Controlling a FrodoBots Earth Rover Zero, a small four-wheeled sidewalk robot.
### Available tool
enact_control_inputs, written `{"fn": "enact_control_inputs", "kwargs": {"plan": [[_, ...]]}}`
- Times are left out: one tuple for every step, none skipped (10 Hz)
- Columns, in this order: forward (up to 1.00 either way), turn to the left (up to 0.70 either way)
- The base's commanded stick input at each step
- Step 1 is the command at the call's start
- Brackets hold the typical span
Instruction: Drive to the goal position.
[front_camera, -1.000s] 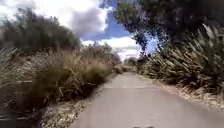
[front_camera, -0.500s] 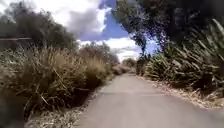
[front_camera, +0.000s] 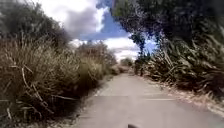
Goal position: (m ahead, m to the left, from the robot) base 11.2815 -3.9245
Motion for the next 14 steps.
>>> {"fn": "enact_control_inputs", "kwargs": {"plan": [[1.0, -0.03], [1.0, -0.02], [1.0, 0.0], [1.0, 0.0], [1.0, 0.0], [1.0, 0.0], [1.0, 0.0], [1.0, 0.0], [1.0, 0.0], [1.0, 0.0], [1.0, 0.0], [1.0, 0.0], [1.0, 0.0], [1.0, 0.0]]}}
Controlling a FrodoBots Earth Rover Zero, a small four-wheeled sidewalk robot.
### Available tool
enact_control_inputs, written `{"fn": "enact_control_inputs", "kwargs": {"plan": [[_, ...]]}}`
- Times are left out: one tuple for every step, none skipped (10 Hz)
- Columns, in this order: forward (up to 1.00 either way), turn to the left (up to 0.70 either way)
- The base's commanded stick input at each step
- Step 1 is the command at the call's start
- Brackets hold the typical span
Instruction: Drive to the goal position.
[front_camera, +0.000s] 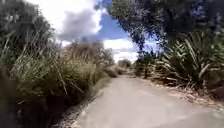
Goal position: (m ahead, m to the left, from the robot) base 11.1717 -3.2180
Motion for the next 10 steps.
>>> {"fn": "enact_control_inputs", "kwargs": {"plan": [[1.0, 0.0], [1.0, 0.0], [1.0, 0.0], [1.0, 0.0], [1.0, 0.0], [1.0, 0.0], [1.0, -0.01], [1.0, -0.02], [1.0, -0.04], [1.0, -0.06]]}}
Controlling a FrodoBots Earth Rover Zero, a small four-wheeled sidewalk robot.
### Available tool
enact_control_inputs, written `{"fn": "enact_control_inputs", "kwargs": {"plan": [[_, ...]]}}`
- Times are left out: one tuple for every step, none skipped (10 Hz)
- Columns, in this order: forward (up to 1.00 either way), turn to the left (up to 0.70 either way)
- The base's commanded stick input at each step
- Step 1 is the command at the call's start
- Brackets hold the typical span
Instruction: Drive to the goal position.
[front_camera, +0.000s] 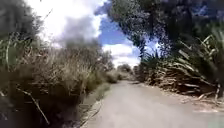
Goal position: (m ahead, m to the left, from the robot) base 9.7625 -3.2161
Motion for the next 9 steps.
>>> {"fn": "enact_control_inputs", "kwargs": {"plan": [[1.0, -0.08], [1.0, -0.08], [1.0, -0.09], [1.0, -0.09], [1.0, -0.1], [1.0, -0.1], [1.0, -0.1], [1.0, -0.1], [1.0, -0.1]]}}
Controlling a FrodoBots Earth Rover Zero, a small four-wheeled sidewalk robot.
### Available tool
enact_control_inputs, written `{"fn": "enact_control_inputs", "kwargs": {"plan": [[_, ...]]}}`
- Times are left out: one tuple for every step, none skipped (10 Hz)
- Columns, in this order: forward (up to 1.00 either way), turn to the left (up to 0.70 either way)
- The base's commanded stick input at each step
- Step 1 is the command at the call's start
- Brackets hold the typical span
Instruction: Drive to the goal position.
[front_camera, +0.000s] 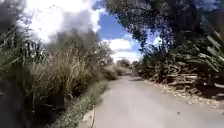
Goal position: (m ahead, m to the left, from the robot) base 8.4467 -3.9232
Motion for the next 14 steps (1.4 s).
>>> {"fn": "enact_control_inputs", "kwargs": {"plan": [[1.0, -0.1], [1.0, -0.12], [1.0, -0.12], [1.0, -0.12], [1.0, -0.12], [1.0, -0.13], [1.0, -0.13], [1.0, -0.13], [1.0, -0.13], [1.0, -0.14], [1.0, -0.14], [1.0, -0.14], [1.0, -0.14], [1.0, -0.13]]}}
